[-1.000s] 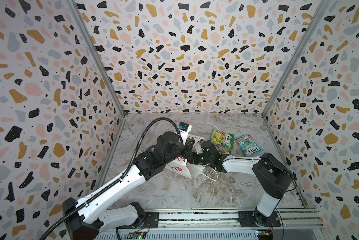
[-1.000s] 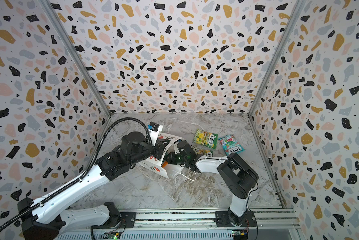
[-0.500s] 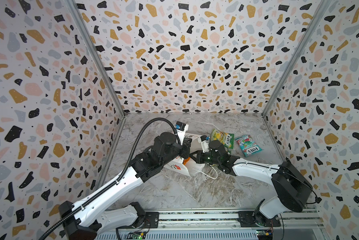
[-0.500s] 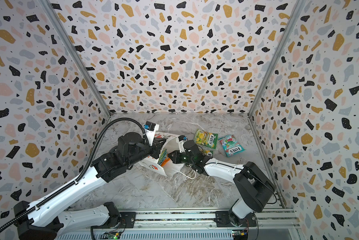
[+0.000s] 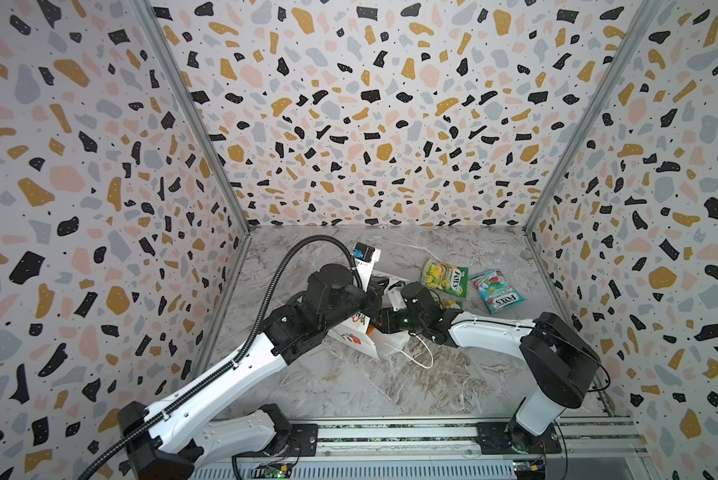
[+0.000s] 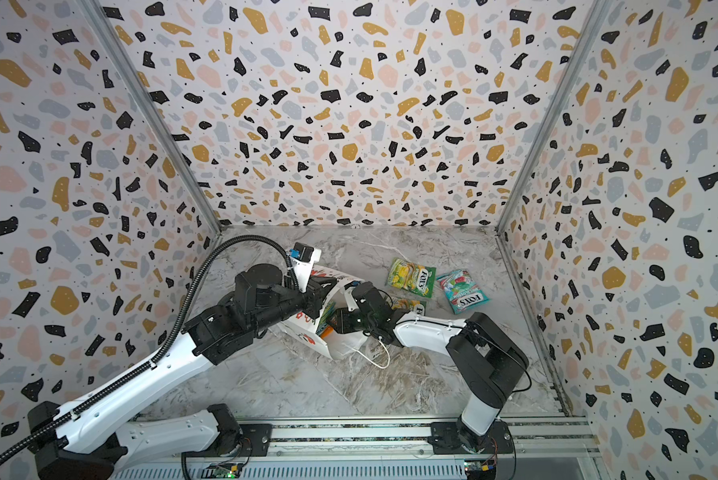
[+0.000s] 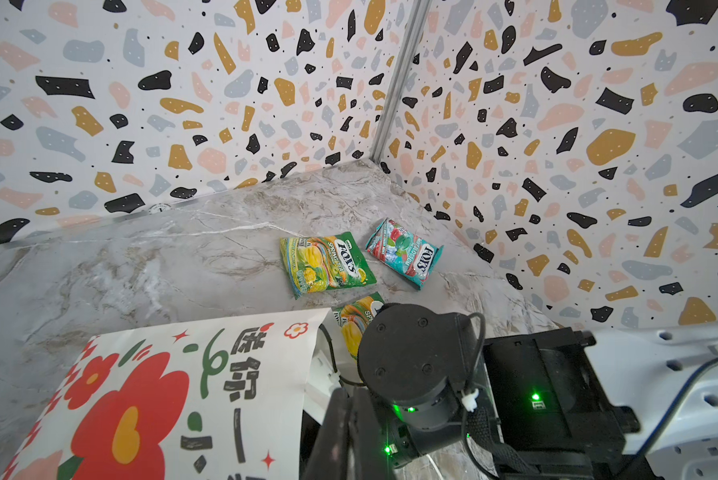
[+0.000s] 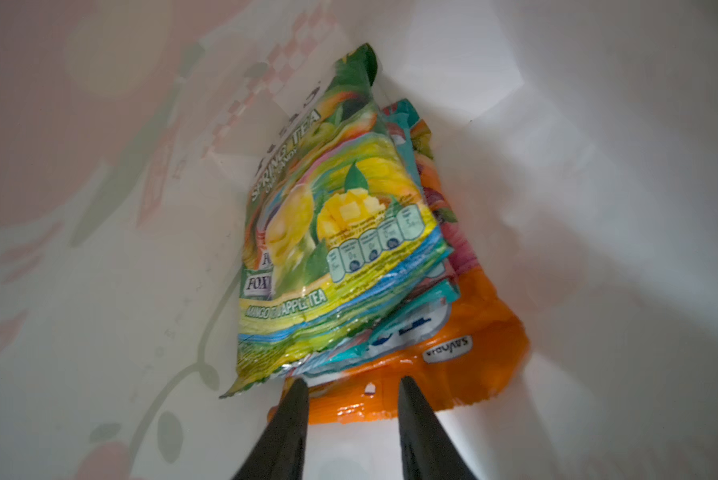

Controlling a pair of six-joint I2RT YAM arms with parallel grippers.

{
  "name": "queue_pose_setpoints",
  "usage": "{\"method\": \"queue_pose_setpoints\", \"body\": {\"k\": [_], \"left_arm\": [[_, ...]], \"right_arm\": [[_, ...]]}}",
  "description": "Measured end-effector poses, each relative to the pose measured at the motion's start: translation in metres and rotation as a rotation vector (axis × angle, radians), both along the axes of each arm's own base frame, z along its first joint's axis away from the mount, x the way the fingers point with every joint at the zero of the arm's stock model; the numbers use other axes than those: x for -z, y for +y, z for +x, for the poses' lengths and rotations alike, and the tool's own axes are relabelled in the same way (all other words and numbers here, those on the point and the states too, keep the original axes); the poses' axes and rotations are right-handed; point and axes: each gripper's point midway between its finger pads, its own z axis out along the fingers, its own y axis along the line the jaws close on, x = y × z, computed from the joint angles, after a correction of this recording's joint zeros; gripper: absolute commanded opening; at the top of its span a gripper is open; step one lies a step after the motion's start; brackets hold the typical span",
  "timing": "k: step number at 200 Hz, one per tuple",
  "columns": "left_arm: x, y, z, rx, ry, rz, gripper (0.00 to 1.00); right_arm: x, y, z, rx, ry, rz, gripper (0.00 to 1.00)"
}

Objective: Take the snacks out of the paper bag

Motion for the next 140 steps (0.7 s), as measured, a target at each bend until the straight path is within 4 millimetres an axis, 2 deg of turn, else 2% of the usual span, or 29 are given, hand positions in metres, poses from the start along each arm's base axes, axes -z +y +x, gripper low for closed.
{"method": "queue_pose_setpoints", "body": {"k": [49, 76, 140], "left_arm": [[0.0, -0.002, -0.001, 0.01, 0.003, -0.002, 0.0], [0.002, -0.003, -0.001, 0.013, 0.006, 0.0, 0.0], [0.004, -0.006, 0.0, 0.023, 0.011, 0.0, 0.0]], "right_arm": [[0.015, 0.001, 0.008, 0.041, 0.03, -0.032, 0.33], [0.018, 0.002, 0.01, 0.057, 0.044, -0.035, 0.35], [0.029, 0.014, 0.019, 0.082, 0.092, -0.015, 0.37]]}}
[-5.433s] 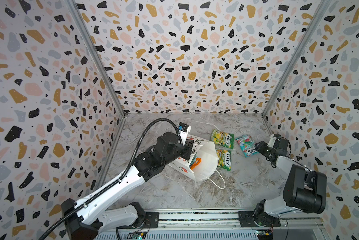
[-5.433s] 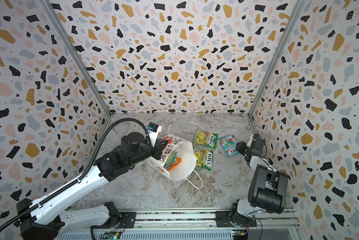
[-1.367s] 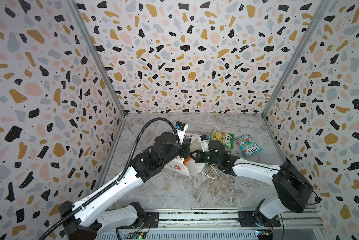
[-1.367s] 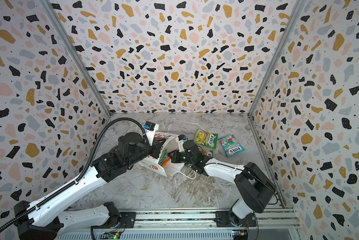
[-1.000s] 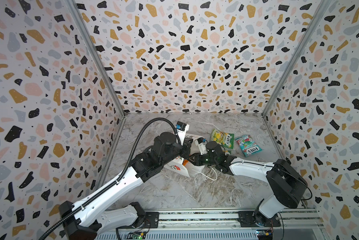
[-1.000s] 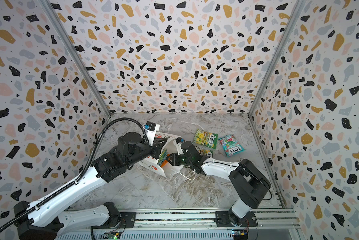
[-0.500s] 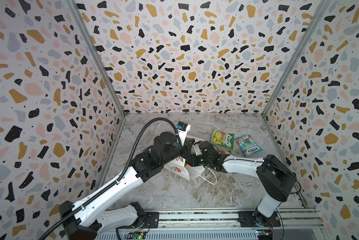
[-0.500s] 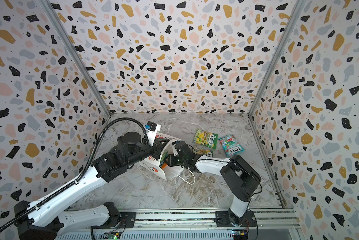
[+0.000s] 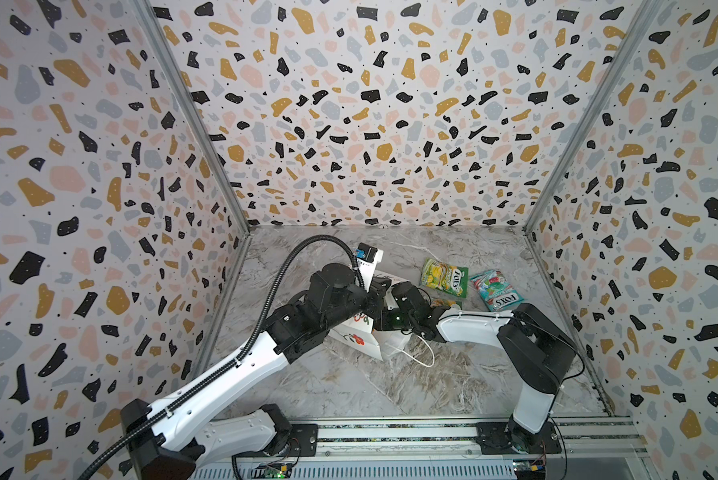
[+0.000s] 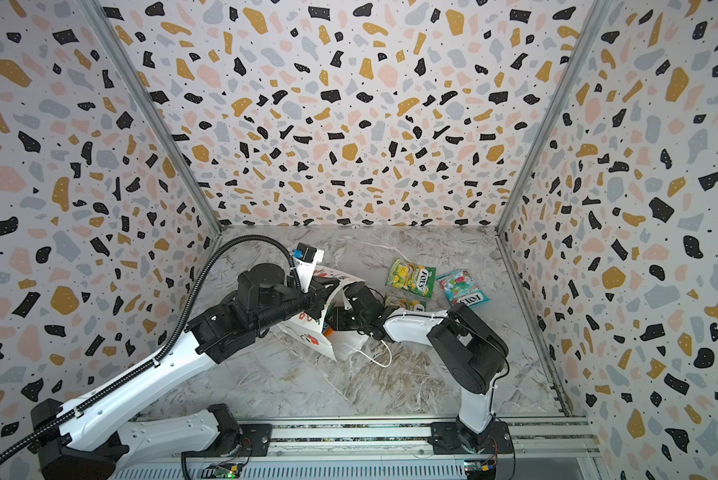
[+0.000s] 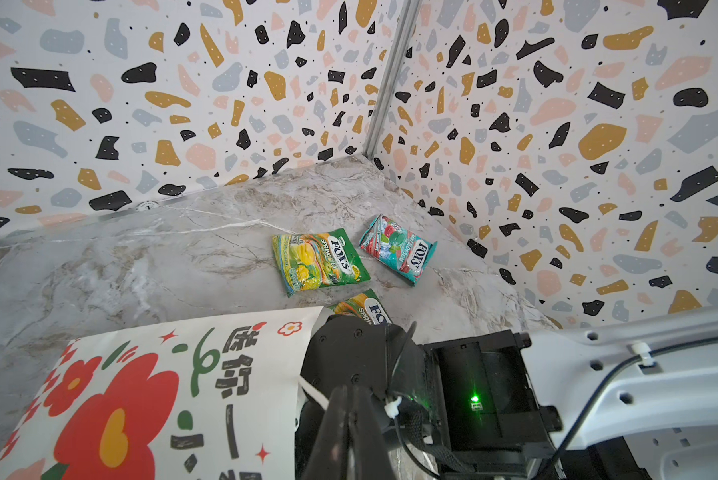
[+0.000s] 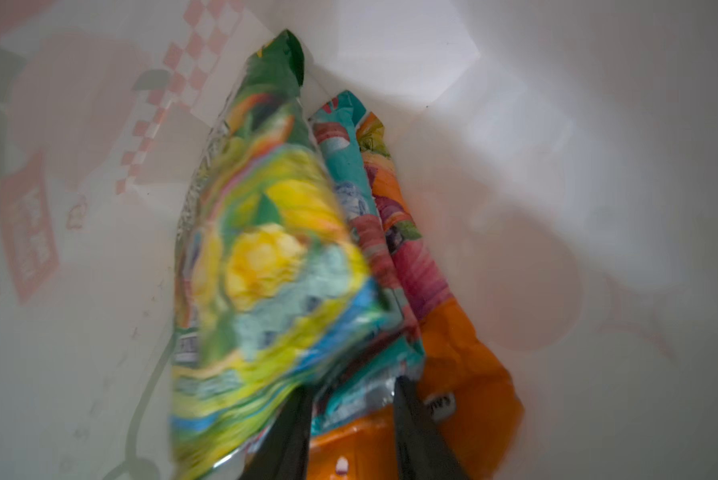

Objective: Take the snacks out of the paper bag

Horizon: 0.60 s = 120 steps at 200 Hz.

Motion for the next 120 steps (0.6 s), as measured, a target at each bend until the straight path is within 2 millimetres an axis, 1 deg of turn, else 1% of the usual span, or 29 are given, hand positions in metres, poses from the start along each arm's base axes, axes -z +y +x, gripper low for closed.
{"method": "queue_pose_setpoints", "body": {"k": [28, 38, 43, 45, 46, 54, 55, 67, 97, 120], "left_arm": [[0.0, -0.002, -0.001, 0.011, 0.003, -0.002, 0.0], [0.0, -0.002, -0.001, 0.012, 0.004, -0.002, 0.0], [0.0, -0.002, -0.001, 0.012, 0.004, -0.002, 0.0], [0.0, -0.002, -0.001, 0.013, 0.004, -0.002, 0.0], [0.0, -0.002, -0.001, 0.012, 0.004, -0.002, 0.0], [0.0, -0.002, -0.001, 0.012, 0.004, -0.002, 0.0], [0.0, -0.002, -0.001, 0.012, 0.004, -0.002, 0.0], [0.0, -0.002, -0.001, 0.011, 0.004, -0.002, 0.0], [0.002, 0.002, 0.002, -0.016, 0.0, 0.009, 0.0], [0.005, 0.011, 0.007, -0.068, -0.003, 0.036, 0.0]], "right_arm": [[0.003, 0.008, 0.002, 0.007, 0.024, 0.04, 0.38], [0.003, 0.012, 0.003, 0.004, 0.03, 0.064, 0.35], [0.003, 0.015, 0.004, 0.002, 0.032, 0.078, 0.3], [0.002, 0.016, 0.004, 0.0, 0.033, 0.084, 0.26], [0.003, 0.016, 0.004, 0.0, 0.033, 0.084, 0.26], [0.002, 0.02, 0.005, -0.003, 0.035, 0.105, 0.13], [0.002, 0.02, 0.005, -0.006, 0.034, 0.107, 0.13], [0.001, 0.024, 0.006, -0.006, 0.041, 0.13, 0.0], [-0.005, 0.027, 0.006, -0.013, 0.028, 0.158, 0.0], [-0.009, 0.017, 0.001, -0.007, 0.007, 0.145, 0.0]]}}
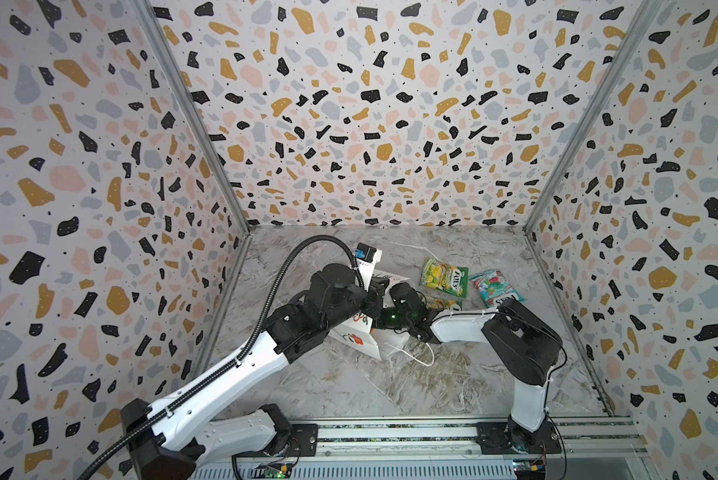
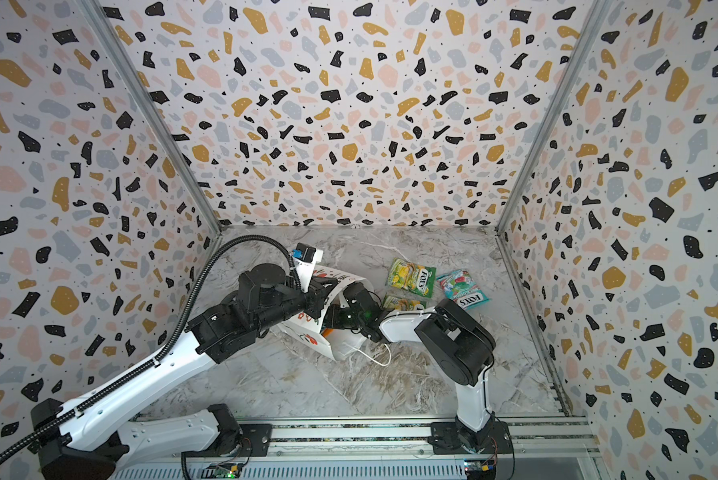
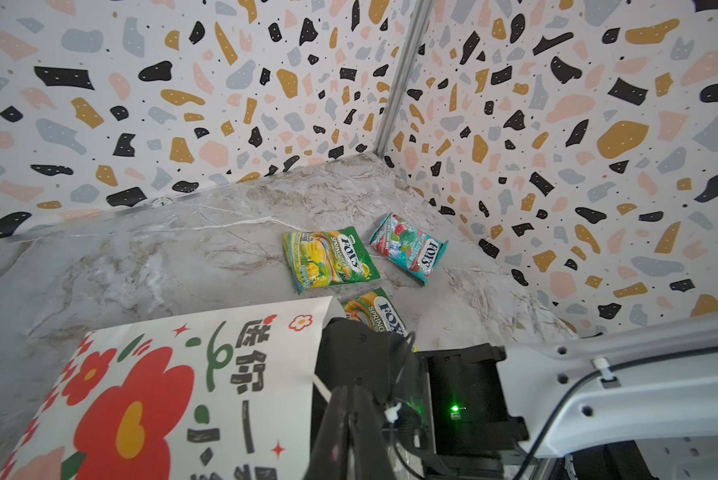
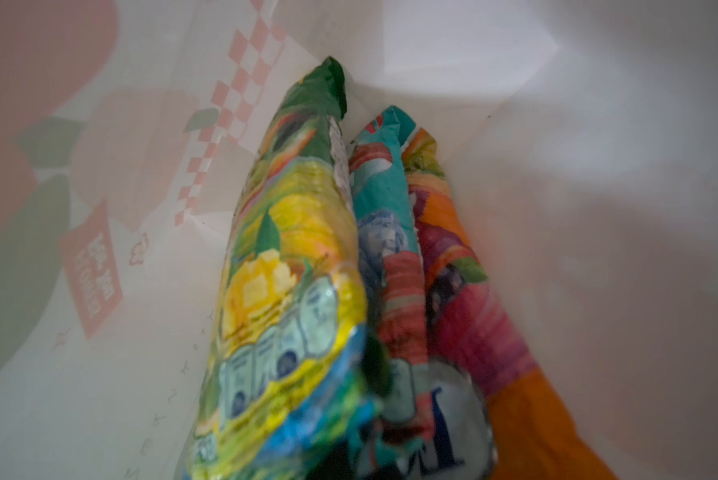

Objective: Take the snacks out of the paper bag

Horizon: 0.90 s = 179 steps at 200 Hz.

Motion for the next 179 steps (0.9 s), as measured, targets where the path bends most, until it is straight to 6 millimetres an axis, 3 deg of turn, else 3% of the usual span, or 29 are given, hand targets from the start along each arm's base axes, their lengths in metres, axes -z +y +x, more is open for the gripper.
{"method": "queue_pose_setpoints", "body": {"k": [60, 134, 179], "left_arm": [[-0.002, 0.02, 0.01, -0.116, -0.03, 0.035, 0.0], [0.004, 0.027, 0.014, -0.161, -0.029, 0.066, 0.0], [0.007, 0.026, 0.015, -0.159, -0.022, 0.073, 0.0]], "right_arm": [[-0.039, -0.037, -0.02, 0.016, -0.102, -0.043, 0.0], [-0.078, -0.063, -0.041, -0.047, -0.201, -0.095, 0.0], [-0.127, -0.081, -0.061, -0.086, -0.304, -0.064, 0.0]]}}
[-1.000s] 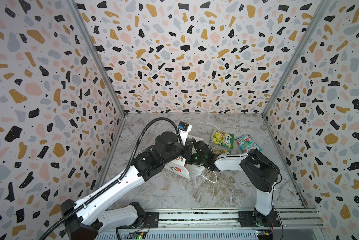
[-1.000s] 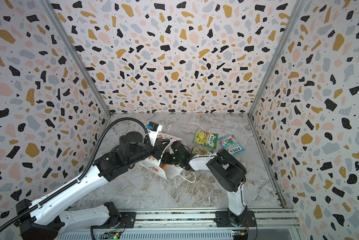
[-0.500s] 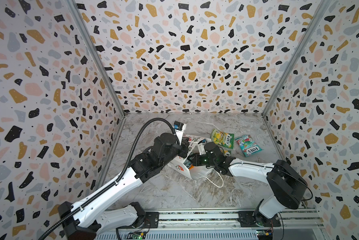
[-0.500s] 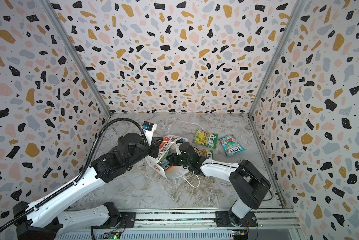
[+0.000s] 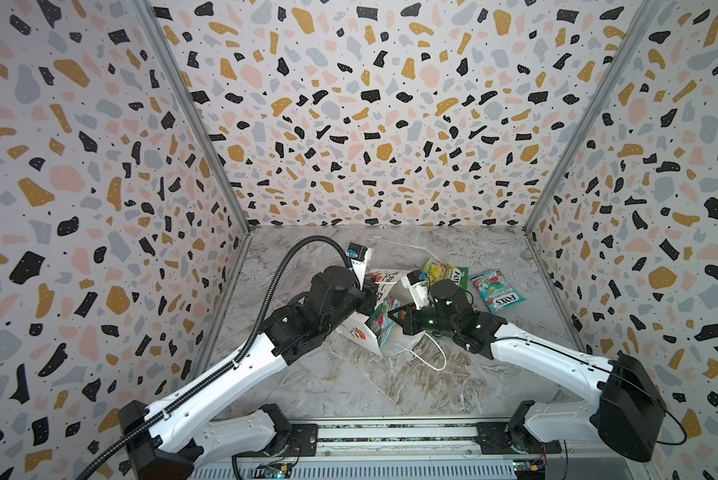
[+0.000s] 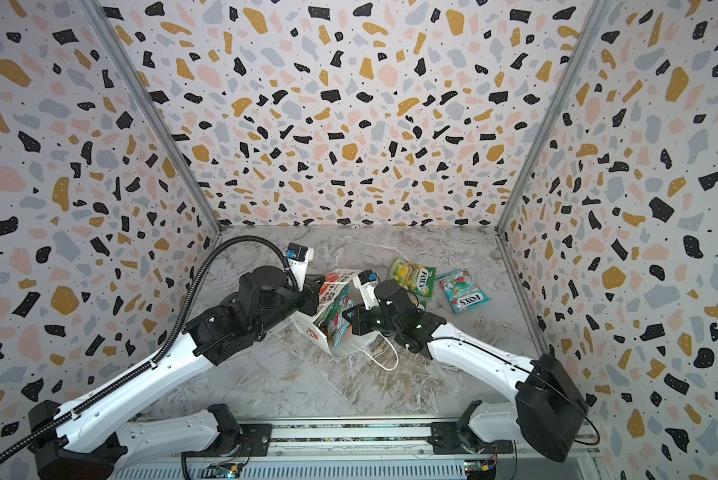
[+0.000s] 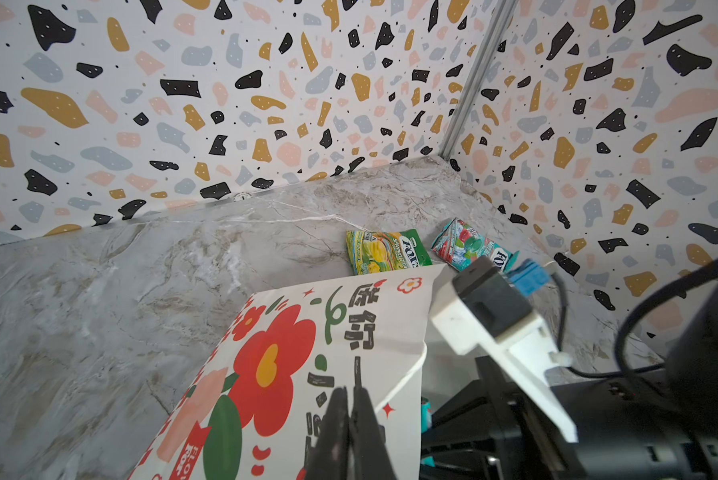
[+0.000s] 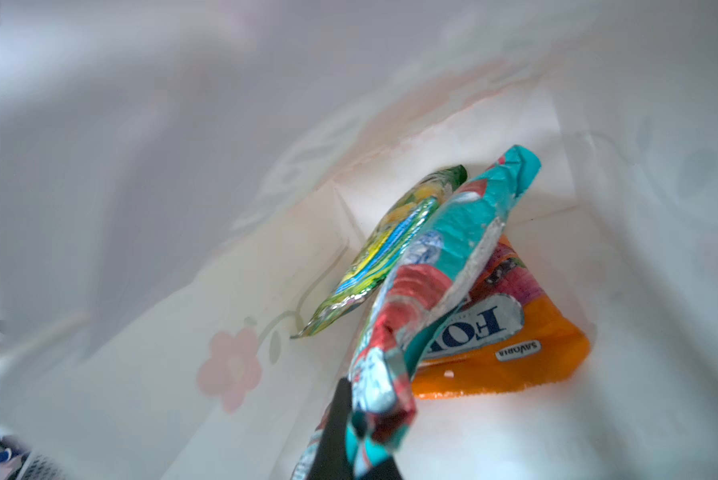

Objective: Take the snacks out of the paper bag
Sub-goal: 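Pull the teal Mint Blossom packet out of the bag with the right gripper, then lower the teal packet onto the table nearer the robot and release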

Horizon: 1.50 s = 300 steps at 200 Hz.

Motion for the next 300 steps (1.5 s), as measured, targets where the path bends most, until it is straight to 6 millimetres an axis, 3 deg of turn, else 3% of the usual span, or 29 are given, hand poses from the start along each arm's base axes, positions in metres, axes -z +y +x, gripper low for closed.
{"method": "queue_pose_setpoints", "body": {"k": [40, 71, 93, 117, 136, 166, 200, 228, 260, 300], "left_arm": [[0.001, -0.001, 0.0, 0.003, 0.002, 0.0, 0.0], [0.001, -0.001, 0.0, 0.002, 0.003, -0.001, 0.0], [0.001, -0.001, -0.001, 0.006, 0.005, -0.004, 0.0], [0.001, -0.002, -0.001, 0.008, 0.006, -0.004, 0.0], [0.001, -0.002, -0.001, 0.008, 0.006, -0.004, 0.0], [0.001, -0.002, -0.001, 0.009, 0.006, -0.005, 0.0], [0.001, -0.002, -0.001, 0.007, 0.005, -0.005, 0.0], [0.0, 0.001, 0.001, -0.013, 0.0, -0.001, 0.0], [-0.004, 0.009, 0.004, -0.057, -0.011, -0.007, 0.0], [-0.022, 0.026, 0.003, -0.125, -0.059, -0.041, 0.0]], "right_arm": [[-0.081, -0.024, -0.018, -0.008, -0.175, 0.085, 0.0], [-0.141, -0.058, -0.032, 0.057, -0.319, 0.135, 0.0], [-0.169, -0.087, -0.03, 0.169, -0.393, 0.124, 0.0], [-0.177, -0.12, -0.018, 0.318, -0.417, 0.051, 0.0], [-0.165, -0.148, -0.001, 0.431, -0.396, -0.039, 0.0], [-0.125, -0.195, 0.025, 0.582, -0.305, -0.203, 0.0], [-0.076, -0.22, 0.032, 0.598, -0.172, -0.31, 0.0], [-0.042, -0.21, 0.021, 0.489, -0.074, -0.346, 0.0], [-0.015, -0.185, 0.002, 0.317, 0.016, -0.304, 0.0], [0.019, -0.155, -0.026, 0.118, 0.15, -0.209, 0.0]]}}
